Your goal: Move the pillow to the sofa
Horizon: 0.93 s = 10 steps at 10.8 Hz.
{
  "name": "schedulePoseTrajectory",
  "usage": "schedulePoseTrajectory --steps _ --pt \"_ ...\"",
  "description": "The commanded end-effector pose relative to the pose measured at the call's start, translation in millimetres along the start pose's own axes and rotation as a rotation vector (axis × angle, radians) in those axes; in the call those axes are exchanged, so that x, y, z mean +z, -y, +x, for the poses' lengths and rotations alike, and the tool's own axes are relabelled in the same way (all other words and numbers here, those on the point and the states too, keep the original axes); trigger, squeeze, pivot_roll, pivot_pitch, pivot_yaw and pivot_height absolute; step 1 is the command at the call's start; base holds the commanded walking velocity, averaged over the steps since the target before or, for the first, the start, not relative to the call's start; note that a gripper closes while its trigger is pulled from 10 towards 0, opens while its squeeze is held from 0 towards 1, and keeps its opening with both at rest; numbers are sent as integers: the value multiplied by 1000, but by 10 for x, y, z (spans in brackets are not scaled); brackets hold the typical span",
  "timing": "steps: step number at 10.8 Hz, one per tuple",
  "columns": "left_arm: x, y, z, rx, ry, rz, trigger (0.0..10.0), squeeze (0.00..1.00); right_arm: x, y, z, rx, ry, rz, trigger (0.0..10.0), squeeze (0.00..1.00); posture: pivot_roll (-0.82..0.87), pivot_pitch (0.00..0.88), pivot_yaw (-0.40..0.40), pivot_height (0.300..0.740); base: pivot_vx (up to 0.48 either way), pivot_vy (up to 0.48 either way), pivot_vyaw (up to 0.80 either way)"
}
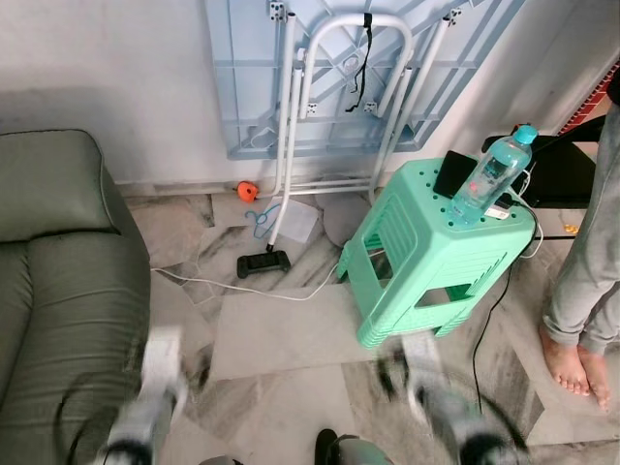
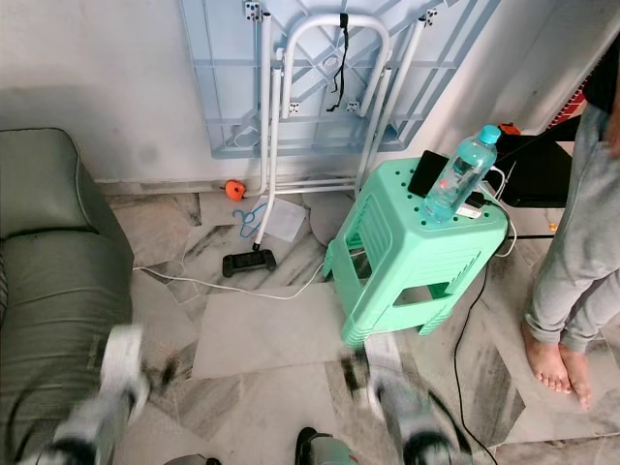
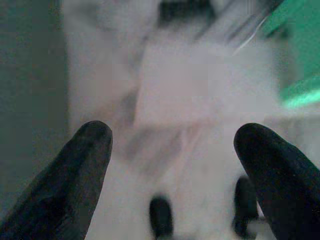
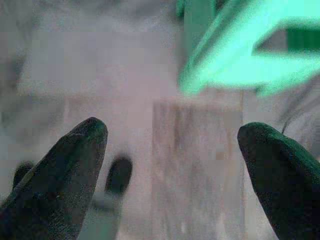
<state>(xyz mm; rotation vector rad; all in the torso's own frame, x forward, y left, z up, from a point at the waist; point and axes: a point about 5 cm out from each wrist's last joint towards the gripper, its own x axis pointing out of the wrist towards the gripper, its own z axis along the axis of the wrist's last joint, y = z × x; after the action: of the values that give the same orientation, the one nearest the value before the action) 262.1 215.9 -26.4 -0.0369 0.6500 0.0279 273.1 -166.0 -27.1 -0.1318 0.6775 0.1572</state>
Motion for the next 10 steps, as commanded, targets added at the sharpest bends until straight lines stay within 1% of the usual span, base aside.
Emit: schedulePoseTrajectory --steps 1,2,3,4,5,6,7,8,9,10 --pt "-94 17 -23 -21 -22 -3 10000 0 -45 63 -23 -12 3 10 10000 0 38 180 -73 740 0 0 0" --pt "-1 47 -14 -56 38 -4 10000 0 30 90 -24 -32 61 15 10000 0 31 182 -76 740 0 0 0" --pt "107 158 -24 -148 128 19 10000 0 124 178 -50 -107 148 -71 10000 0 29 185 -76 740 0 0 0" --pt "206 207 -87 -204 218 22 10000 0 166 264 -76 -55 177 -57 10000 0 16 191 -77 740 0 0 0" --pt "365 223 -242 -234 336 26 10000 0 299 386 -136 -97 277 -90 10000 0 16 192 -79 740 0 0 0" --pt "568 235 -441 -237 474 56 10000 0 442 444 -219 -112 374 -93 10000 0 19 201 -79 740 0 0 0" --pt "759 261 -653 -235 564 12 10000 0 576 416 -366 -87 461 -46 10000 0 14 203 -81 740 0 0 0" --pt "877 277 -848 -247 622 29 10000 0 671 316 -580 -53 530 -67 10000 0 10 206 -87 740 0 0 0" --pt "870 235 -989 -186 639 1 10000 0 717 249 -778 -19 571 -44 10000 0 9 207 -92 740 0 0 0" --pt "800 223 -1109 -172 628 37 10000 0 747 225 -913 -21 575 -49 10000 0 7 210 -94 740 0 0 0"
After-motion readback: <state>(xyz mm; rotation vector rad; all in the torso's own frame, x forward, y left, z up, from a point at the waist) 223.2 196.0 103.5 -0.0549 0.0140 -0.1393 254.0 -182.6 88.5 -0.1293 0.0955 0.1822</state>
